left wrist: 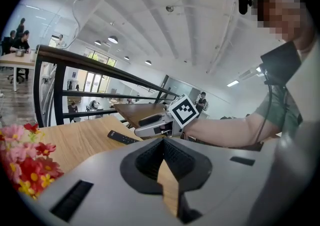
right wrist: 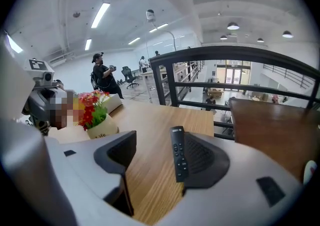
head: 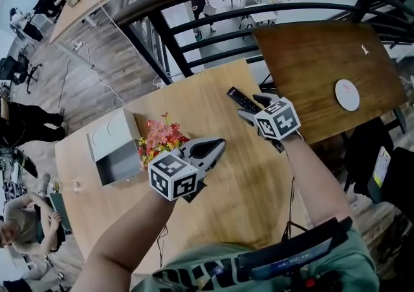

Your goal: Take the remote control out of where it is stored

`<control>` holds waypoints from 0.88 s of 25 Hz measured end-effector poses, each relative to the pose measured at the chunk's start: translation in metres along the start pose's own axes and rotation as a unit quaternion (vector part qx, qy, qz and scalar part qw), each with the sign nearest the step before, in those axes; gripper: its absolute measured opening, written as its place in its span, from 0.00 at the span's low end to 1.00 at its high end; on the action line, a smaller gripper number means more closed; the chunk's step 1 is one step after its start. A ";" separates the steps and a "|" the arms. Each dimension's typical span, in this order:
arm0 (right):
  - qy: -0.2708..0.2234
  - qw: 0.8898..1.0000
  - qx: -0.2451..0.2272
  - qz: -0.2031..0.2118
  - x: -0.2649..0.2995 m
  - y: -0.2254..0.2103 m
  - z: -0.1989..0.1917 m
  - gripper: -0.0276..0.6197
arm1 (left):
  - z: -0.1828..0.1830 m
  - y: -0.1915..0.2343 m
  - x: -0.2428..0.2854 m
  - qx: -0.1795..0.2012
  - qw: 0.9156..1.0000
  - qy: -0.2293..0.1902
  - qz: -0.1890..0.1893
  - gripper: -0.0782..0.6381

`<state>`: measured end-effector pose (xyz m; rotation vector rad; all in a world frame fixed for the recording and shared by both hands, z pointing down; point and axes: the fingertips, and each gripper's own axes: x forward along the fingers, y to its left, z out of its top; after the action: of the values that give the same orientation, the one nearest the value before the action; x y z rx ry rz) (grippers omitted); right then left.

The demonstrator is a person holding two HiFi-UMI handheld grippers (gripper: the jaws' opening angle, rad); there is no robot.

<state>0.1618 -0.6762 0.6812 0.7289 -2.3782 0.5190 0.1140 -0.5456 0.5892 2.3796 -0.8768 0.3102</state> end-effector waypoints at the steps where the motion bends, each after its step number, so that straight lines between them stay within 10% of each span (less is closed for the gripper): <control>1: -0.003 1.000 0.001 0.005 -0.006 0.007 0.001 0.51 | 0.002 -0.006 -0.006 0.002 1.000 -0.003 0.000 0.11; 11: -0.034 0.999 -0.036 0.023 -0.070 0.074 0.013 0.05 | 0.010 -0.064 -0.087 0.022 0.999 -0.040 -0.003 0.11; 22: -0.050 0.995 -0.074 0.052 -0.113 0.219 0.032 0.05 | -0.020 -0.098 -0.278 0.011 0.993 -0.117 0.028 0.11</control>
<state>0.0920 -0.4813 0.5445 0.5794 -2.5264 0.3522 -0.0333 -0.3290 0.4521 2.4479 -1.0531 0.0611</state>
